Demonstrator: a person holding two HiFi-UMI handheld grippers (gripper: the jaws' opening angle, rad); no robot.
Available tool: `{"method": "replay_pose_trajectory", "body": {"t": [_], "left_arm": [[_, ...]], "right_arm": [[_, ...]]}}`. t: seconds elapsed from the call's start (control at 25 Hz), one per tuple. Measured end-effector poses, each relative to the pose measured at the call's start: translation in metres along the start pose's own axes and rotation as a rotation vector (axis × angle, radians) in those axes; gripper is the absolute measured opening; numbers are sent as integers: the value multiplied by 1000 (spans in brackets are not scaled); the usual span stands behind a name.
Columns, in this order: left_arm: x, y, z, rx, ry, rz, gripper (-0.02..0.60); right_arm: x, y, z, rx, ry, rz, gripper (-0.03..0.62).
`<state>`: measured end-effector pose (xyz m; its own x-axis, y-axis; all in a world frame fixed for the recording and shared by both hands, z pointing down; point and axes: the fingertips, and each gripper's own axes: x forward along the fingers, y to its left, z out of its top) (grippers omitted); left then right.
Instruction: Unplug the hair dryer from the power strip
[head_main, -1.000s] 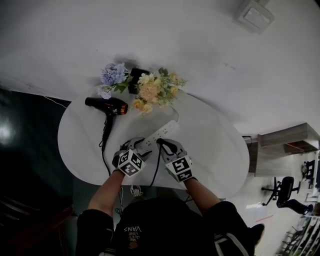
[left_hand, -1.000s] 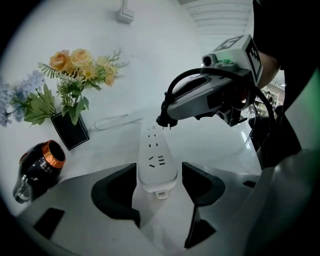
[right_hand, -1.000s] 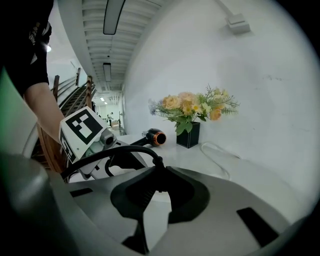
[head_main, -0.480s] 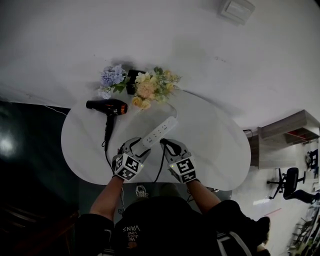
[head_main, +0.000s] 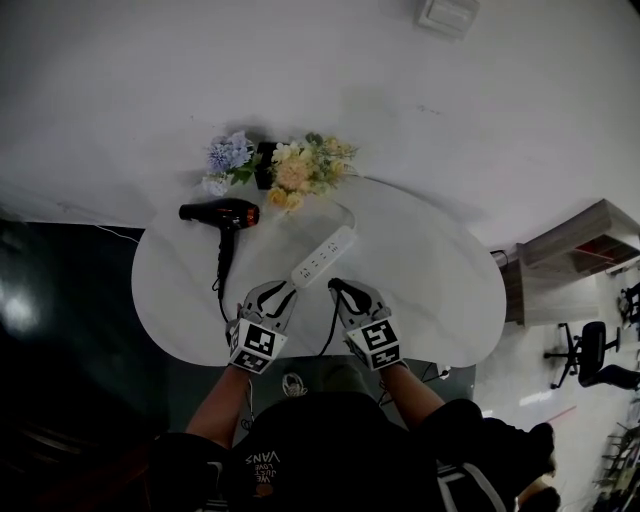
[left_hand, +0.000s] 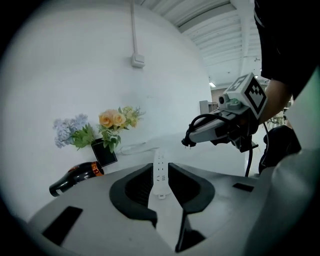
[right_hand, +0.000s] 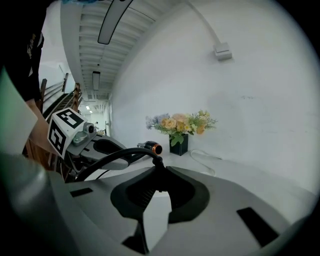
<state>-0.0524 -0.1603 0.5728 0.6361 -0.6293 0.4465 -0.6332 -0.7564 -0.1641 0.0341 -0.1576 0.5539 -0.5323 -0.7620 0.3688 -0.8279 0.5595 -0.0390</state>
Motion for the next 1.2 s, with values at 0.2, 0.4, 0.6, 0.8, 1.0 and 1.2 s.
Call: {"method": "replay_pose_trajectory", "body": {"t": [0.2, 0.4, 0.6, 0.8, 1.0, 1.2], "left_arm": [[-25, -2, 10, -9, -52, 41, 63], [-48, -10, 17, -14, -100, 62, 41], [-73, -18, 18, -17, -139, 73, 31], [-99, -21, 26, -61, -197, 92, 25], [-123, -28, 30, -73, -233, 104, 20], [-145, -34, 26, -90, -253, 116, 20]], "right_arm": [[-17, 8, 0, -1, -13, -32, 74], [-39, 13, -5, 9, -19, -69, 74], [-60, 22, -7, -2, -30, -111, 74], [-76, 34, -6, 6, -48, -134, 74], [-94, 48, 0, 32, -75, -144, 74], [-111, 60, 6, 50, -106, -153, 74]]}}
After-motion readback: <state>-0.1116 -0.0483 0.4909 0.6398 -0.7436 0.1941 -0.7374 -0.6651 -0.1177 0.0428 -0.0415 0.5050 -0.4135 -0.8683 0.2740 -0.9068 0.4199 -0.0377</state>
